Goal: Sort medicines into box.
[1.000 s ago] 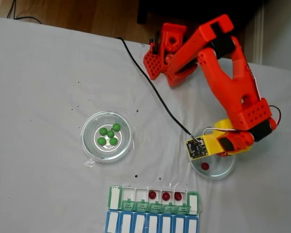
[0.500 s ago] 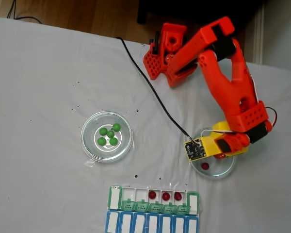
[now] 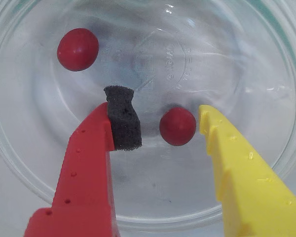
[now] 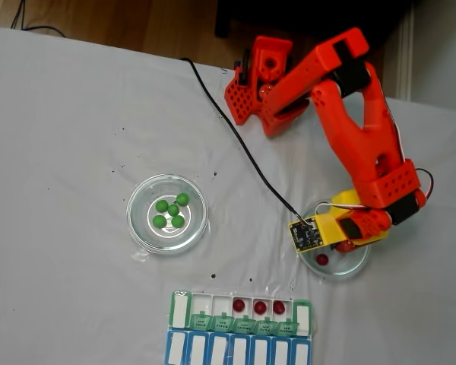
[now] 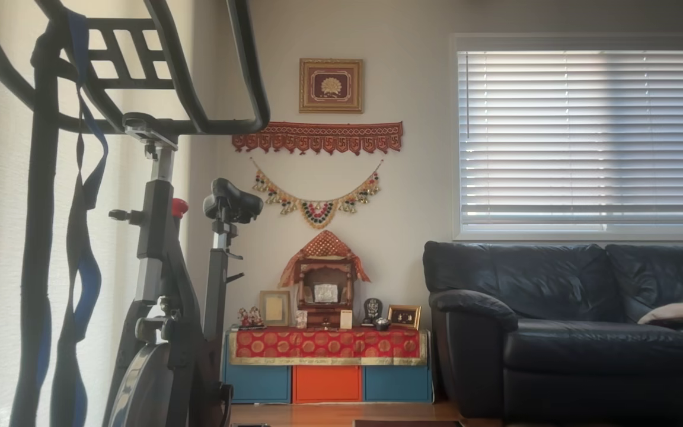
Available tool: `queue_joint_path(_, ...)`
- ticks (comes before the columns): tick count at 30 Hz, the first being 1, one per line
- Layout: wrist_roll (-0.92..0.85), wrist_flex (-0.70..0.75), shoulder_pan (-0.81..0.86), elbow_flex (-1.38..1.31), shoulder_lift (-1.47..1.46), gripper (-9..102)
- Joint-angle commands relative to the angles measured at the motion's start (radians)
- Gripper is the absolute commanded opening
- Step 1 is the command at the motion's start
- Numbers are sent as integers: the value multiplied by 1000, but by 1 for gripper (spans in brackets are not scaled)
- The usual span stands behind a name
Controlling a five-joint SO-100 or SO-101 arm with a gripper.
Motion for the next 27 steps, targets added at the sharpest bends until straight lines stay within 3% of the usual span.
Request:
queue_joint_path(1,6,21,-38,-37,63,22)
queue_joint_path(27,-2,60,-110,-20,38,21)
